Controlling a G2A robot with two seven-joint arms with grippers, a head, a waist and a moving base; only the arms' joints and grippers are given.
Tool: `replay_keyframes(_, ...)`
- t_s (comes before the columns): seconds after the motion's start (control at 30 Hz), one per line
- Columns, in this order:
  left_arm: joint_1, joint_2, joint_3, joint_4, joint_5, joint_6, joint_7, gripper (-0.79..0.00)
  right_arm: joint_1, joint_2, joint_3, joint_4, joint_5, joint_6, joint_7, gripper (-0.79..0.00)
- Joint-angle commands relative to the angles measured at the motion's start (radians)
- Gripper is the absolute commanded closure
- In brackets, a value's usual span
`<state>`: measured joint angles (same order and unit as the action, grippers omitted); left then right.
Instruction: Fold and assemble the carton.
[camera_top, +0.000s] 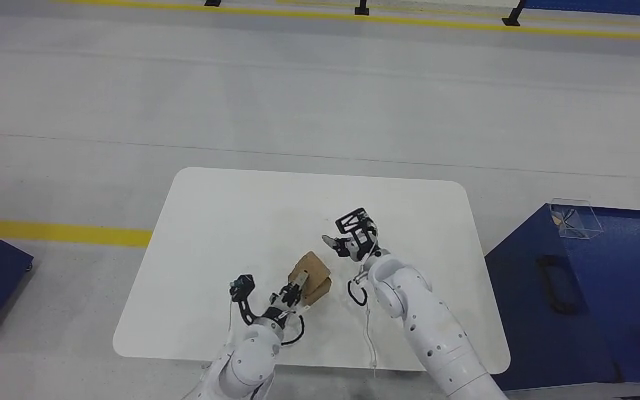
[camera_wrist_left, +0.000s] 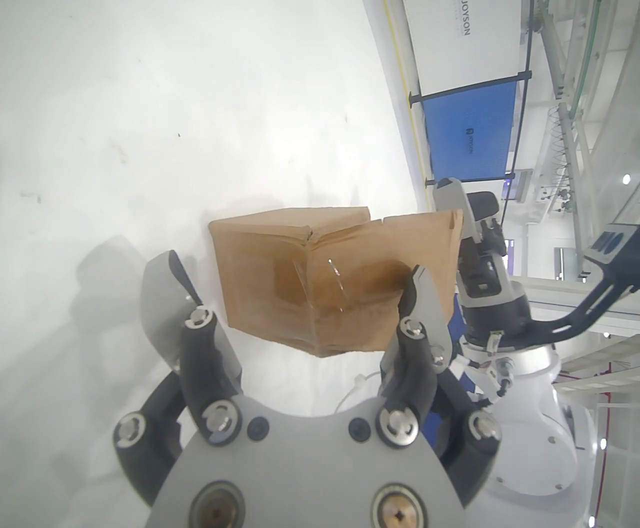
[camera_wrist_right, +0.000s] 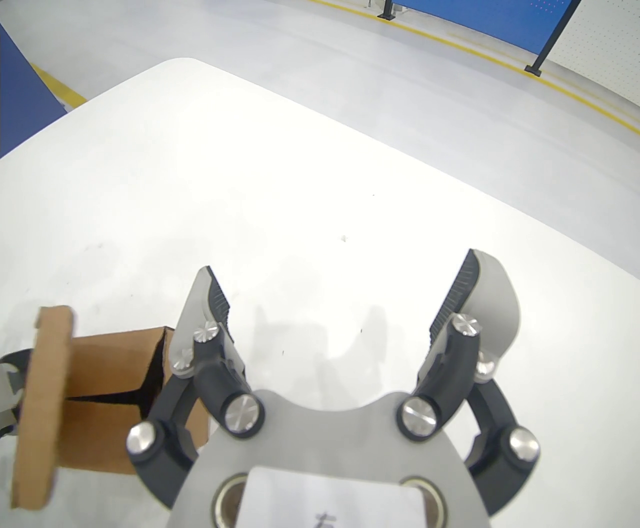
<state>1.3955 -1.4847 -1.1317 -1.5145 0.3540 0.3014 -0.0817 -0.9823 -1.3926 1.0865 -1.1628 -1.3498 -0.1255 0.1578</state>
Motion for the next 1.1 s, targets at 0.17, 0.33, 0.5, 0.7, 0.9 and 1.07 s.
replay_keyframes(0.17,-0.021,-0.007,0.008,0.028,-0.043,-0.031,0.015,-0.576,-0.007,0.003,0.004,-0.021,-0.015,-0.034,0.015,-0.785)
replay_keyframes(0.33,-0.028,-0.007,0.002,0.041,-0.071,-0.063,0.000,-0.363,-0.025,0.008,-0.001,-0.054,-0.047,-0.054,0.027,-0.785)
replay_keyframes(0.5,-0.030,-0.008,0.000,0.046,-0.084,-0.081,-0.001,-0.388,-0.036,0.007,-0.006,-0.080,-0.064,-0.046,0.041,-0.785)
replay_keyframes(0.7,-0.030,-0.007,-0.001,0.048,-0.086,-0.089,-0.006,-0.382,-0.028,0.004,-0.008,-0.062,-0.078,-0.018,0.059,-0.785)
replay_keyframes(0.9,-0.029,-0.007,0.001,0.052,-0.087,-0.091,-0.009,-0.376,-0.020,0.001,-0.029,-0.038,-0.117,-0.016,0.075,-0.785)
replay_keyframes(1.07,-0.028,-0.007,0.005,0.056,-0.086,-0.091,-0.010,-0.369,-0.013,-0.003,-0.037,-0.011,-0.112,-0.027,0.081,-0.785)
